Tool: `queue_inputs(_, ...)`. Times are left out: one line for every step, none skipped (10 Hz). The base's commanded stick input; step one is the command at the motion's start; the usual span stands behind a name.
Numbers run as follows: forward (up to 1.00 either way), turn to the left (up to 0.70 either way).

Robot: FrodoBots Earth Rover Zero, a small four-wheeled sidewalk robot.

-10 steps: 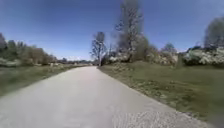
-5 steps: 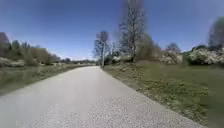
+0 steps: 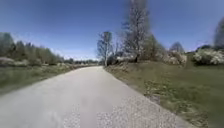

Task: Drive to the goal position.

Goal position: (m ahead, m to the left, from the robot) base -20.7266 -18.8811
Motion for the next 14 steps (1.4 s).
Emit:
queue_inputs(0.7, 0.14)
queue_inputs(0.7, 0.14)
queue_inputs(0.7, 0.14)
queue_inputs(0.7, 0.14)
queue_inputs(0.7, 0.14)
queue_inputs(0.7, 0.14)
queue_inputs(0.7, 0.14)
queue_inputs(0.7, 0.14)
queue_inputs(0.7, 0.11)
queue_inputs(0.7, 0.0)
queue_inputs(0.7, 0.0)
queue_inputs(0.7, 0.0)
queue_inputs(0.7, 0.01)
queue_inputs(0.7, 0.14)
